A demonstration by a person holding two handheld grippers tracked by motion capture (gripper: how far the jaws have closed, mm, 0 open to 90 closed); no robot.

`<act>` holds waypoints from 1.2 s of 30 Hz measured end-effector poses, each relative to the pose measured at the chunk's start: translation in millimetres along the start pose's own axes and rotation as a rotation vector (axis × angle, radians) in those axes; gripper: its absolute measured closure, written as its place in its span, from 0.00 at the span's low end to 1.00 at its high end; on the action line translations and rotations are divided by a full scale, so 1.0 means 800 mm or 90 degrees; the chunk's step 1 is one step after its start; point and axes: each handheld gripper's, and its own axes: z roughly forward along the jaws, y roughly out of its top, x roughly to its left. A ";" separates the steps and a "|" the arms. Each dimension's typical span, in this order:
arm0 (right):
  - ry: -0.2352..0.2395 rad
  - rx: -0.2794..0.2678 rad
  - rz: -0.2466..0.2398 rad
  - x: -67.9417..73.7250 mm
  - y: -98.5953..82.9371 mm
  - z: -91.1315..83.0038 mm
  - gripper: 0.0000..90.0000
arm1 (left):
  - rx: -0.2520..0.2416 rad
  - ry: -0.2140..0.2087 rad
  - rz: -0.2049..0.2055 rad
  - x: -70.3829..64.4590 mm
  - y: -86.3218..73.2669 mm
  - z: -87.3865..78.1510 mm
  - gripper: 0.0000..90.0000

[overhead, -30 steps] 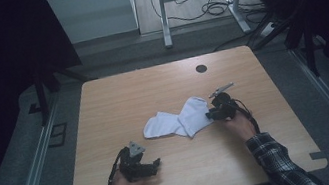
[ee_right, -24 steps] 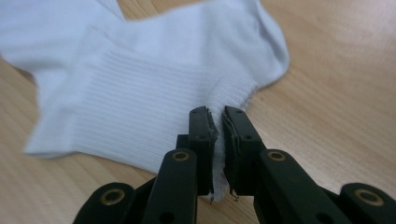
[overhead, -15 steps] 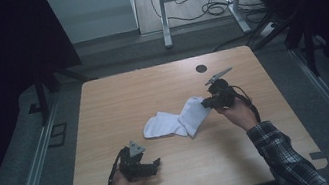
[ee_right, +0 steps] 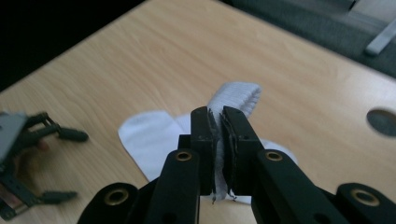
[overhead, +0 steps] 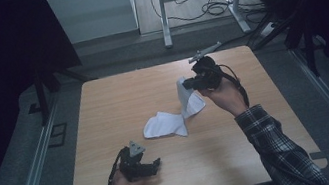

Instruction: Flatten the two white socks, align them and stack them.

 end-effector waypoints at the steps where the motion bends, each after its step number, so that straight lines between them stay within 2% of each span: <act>1: -0.003 -0.009 -0.002 0.001 0.006 -0.006 0.92 | 0.000 0.000 0.000 0.000 0.000 0.000 0.11; 4: -0.012 -0.031 -0.005 0.002 0.019 -0.023 0.92 | 0.000 -0.001 0.000 0.000 0.000 0.000 0.11; 7: -0.031 -0.047 0.001 -0.008 0.026 -0.043 0.92 | 0.000 0.000 -0.002 0.000 0.000 0.000 0.11; 10: -0.049 -0.047 0.017 -0.023 0.022 -0.054 0.92 | 0.001 0.000 0.001 0.000 0.000 0.000 0.11; 13: -0.064 -0.036 0.038 -0.044 0.009 -0.058 0.92 | 0.000 0.000 0.000 0.000 0.000 0.000 0.11; 17: -0.083 -0.013 0.062 -0.072 -0.020 -0.056 0.92 | -0.003 0.000 -0.002 0.000 0.000 0.001 0.11; 27: -0.124 0.046 0.112 -0.126 -0.095 -0.048 0.91 | 0.000 -0.001 0.000 0.000 0.000 0.000 0.11; 36: -0.142 0.079 0.174 -0.172 -0.181 -0.047 0.90 | -0.001 -0.003 0.003 0.001 0.002 0.002 0.11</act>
